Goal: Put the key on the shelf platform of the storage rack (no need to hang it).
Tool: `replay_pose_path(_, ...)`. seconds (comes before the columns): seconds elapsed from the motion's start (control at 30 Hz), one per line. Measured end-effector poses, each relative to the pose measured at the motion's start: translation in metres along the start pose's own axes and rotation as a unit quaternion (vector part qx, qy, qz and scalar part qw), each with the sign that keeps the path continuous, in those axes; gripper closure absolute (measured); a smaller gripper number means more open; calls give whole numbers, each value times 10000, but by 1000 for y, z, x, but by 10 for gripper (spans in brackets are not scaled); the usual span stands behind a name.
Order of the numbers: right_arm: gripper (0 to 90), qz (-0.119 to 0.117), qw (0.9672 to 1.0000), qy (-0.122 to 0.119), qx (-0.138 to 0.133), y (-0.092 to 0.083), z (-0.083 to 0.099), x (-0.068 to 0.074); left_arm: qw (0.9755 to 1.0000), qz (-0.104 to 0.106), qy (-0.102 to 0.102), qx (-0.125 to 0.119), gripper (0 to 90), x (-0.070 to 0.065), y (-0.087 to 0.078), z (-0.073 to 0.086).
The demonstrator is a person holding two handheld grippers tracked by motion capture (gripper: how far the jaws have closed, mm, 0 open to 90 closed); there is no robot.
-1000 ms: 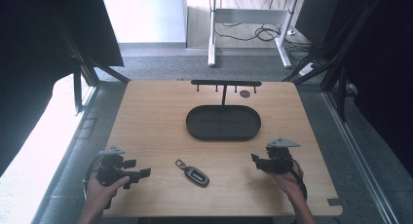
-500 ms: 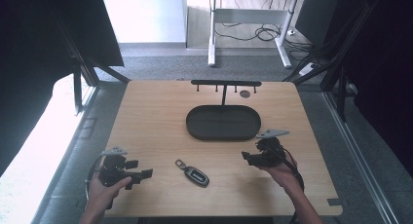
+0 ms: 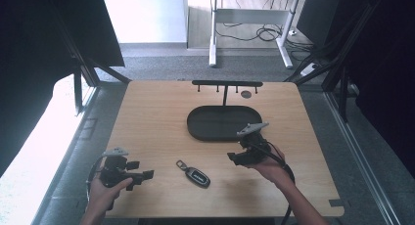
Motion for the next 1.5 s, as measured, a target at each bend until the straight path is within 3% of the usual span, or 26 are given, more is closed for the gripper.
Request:
replay_pose_path(0.3,337,-201,9987,-351,302,21,-14,24,10000,13,-2,-30,199,1,-2,0)
replay_pose_path(0.7,337,-430,9955,-597,592,45,-22,51,10000,39,-1,-18,199,1,-2,0)
replay_pose_path(1.1,340,-695,9903,-796,898,72,-24,78,10000,55,16,2,199,0,-1,0)
replay_pose_path(1.5,339,-836,9828,-1075,1245,99,-19,97,10000,56,16,-4,199,1,-1,0)
Point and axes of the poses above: each handheld gripper's, and its own axes: y roughly forward along the jaws, z roughly out of its underside, x roughly to its left, the point moved 1 cm from there along y, roughly forward along the jaws, and after that the axes turned 4 degrees about -x, right-handed, at the moved point
